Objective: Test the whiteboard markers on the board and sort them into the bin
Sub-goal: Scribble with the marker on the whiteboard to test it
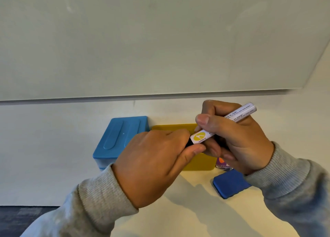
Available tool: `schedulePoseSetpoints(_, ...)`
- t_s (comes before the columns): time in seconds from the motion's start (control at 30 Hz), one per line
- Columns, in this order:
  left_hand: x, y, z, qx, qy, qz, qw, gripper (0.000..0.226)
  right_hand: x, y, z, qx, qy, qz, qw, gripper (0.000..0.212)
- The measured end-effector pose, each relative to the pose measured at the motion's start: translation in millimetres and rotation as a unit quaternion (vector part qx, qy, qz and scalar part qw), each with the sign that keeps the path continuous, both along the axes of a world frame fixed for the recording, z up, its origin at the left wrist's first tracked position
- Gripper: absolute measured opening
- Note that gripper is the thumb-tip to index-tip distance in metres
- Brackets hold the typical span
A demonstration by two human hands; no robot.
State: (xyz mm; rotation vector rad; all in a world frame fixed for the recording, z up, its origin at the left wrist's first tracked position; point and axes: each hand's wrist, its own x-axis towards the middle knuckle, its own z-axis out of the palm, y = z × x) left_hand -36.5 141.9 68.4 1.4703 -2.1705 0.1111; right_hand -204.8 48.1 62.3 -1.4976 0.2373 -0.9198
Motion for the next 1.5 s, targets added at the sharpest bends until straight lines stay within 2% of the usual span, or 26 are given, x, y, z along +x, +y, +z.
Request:
schedulePoseSetpoints(0.13,0.8,-0.2,5.3,-0.005,0.005,-0.018,1.0,0.053,1.4,0.2,2.9,0.003,-0.008,0.002,1.0,0.043)
schedulePoseSetpoints(0.4,-2.6,-4.0,6.4,-0.01,0.001,-0.028,1.0,0.048,-1.1,-7.8,4.1,0.012,-0.042,0.0,0.999,0.035)
schedulePoseSetpoints(0.47,6.4,0.0,5.8,-0.008,0.042,-0.03,0.999,0.04,-19.6,-29.3,11.0,0.067,-0.095,-0.063,0.991,0.03)
schedulePoseSetpoints(0.53,21.2,1.7,4.2,-0.014,0.064,-0.013,0.998,0.031,-47.4,-56.3,14.4,0.092,-0.135,-0.142,0.976,0.035)
schedulePoseSetpoints(0.6,31.5,-1.1,0.4,0.0,0.063,0.014,0.998,0.032,-60.1,-68.8,8.2,0.086,-0.119,-0.177,0.973,0.038)
schedulePoseSetpoints(0.67,34.0,-9.1,-5.8,0.026,0.077,0.03,0.996,0.036,-53.6,-66.7,-5.3,0.081,-0.088,-0.168,0.978,0.036)
schedulePoseSetpoints(0.8,37.9,-24.7,-11.5,0.017,0.105,0.033,0.994,0.038,-35.9,-59.4,-19.7,0.081,-0.061,-0.173,0.98,0.03)
schedulePoseSetpoints(1.0,50.3,-47.7,3.0,-0.039,0.097,0.072,0.992,0.036,-28.1,-67.6,-14.7,0.022,0.006,-0.213,0.977,0.021)
schedulePoseSetpoints(1.17,51.9,-85.0,59.9,-0.141,0.075,0.087,0.983,0.034,-3.8,-81.6,35.3,-0.097,0.043,-0.244,0.964,0.016)
schedulePoseSetpoints(1.27,55.1,-110.1,102.2,-0.252,0.031,0.087,0.963,0.027,9.2,-92.2,77.5,-0.179,0.05,-0.259,0.948,0.014)
schedulePoseSetpoints(1.37,62.8,-133.6,145.2,-0.347,0.005,0.103,0.932,0.036,16.3,-101.8,118.8,-0.26,0.048,-0.285,0.921,0.008)
schedulePoseSetpoints(1.43,68.8,-146.3,168.1,-0.374,-0.019,0.131,0.918,0.045,20.3,-107.5,143.2,-0.298,0.033,-0.305,0.904,0.004)
schedulePoseSetpoints(1.5,73.0,-158.7,181.8,-0.361,-0.035,0.161,0.918,0.052,24.1,-113.1,166.3,-0.331,0.01,-0.331,0.884,0.005)
